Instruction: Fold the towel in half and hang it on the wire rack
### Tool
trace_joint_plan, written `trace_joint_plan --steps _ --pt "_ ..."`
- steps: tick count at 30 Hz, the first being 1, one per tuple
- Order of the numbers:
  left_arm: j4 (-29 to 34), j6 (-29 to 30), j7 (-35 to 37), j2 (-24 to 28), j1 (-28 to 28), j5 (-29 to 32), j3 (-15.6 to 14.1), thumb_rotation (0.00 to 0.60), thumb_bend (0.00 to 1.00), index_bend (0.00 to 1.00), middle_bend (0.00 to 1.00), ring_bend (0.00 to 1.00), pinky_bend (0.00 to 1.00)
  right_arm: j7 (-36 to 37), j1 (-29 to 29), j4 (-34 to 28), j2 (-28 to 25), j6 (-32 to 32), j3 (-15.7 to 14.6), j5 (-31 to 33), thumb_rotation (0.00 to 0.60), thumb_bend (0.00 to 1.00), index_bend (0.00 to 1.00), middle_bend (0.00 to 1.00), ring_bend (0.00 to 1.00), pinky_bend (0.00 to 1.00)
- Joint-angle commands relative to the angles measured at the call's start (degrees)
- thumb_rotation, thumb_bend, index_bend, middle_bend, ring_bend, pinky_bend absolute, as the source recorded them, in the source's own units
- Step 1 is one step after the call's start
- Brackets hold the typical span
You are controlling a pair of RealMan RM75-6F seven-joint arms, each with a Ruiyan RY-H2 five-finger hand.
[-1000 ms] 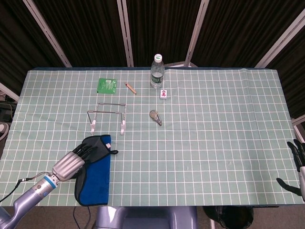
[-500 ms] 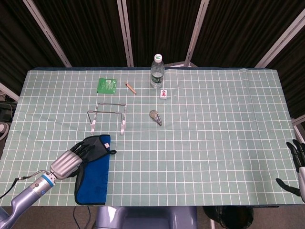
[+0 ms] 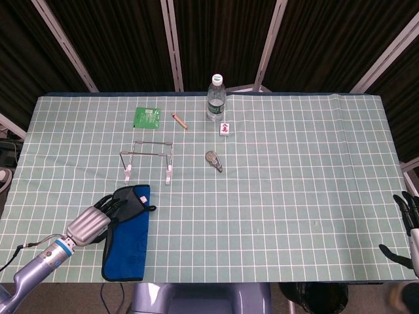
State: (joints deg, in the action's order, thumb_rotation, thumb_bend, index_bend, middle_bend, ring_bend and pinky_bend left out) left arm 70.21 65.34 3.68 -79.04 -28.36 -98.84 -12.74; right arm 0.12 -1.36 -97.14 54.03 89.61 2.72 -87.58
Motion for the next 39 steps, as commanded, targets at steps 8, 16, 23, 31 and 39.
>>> trace_joint_plan --steps 8,16,23,31,39 --pt "0.7 -0.3 0.3 1.5 0.7 1.0 0.4 0.600 0.17 0.00 0.00 0.00 0.00 -0.2 0.0 -0.1 0.0 0.0 -0.1 -0.1 0.600 0.00 0.07 0.00 0.00 0.00" --pt "4.2 2.9 2.1 6.1 1.6 1.5 1.5 0.600 0.12 0.00 0.00 0.00 0.00 0.1 -0.1 -0.3 -0.2 0.3 -0.1 -0.3 0.600 0.00 0.22 0.00 0.00 0.00" --pt "7.8 5.2 2.8 8.2 0.9 0.2 3.1 0.600 0.12 0.02 0.00 0.00 0.00 0.5 -0.2 -0.5 -0.5 0.5 -0.3 -0.8 0.600 0.00 0.21 0.00 0.00 0.00" --pt "12.0 -3.0 -4.1 3.7 -4.4 2.9 7.9 0.600 0.35 0.28 0.00 0.00 0.00 0.8 -0.1 -0.6 -0.6 0.5 -0.4 -1.1 0.600 0.00 0.13 0.00 0.00 0.00" --pt "10.0 -13.5 -14.5 -3.9 -9.1 11.0 12.5 0.600 0.38 0.35 0.00 0.00 0.00 1.4 0.0 -0.1 -0.6 -0.1 -0.1 -0.1 0.600 0.00 0.12 0.00 0.00 0.00"
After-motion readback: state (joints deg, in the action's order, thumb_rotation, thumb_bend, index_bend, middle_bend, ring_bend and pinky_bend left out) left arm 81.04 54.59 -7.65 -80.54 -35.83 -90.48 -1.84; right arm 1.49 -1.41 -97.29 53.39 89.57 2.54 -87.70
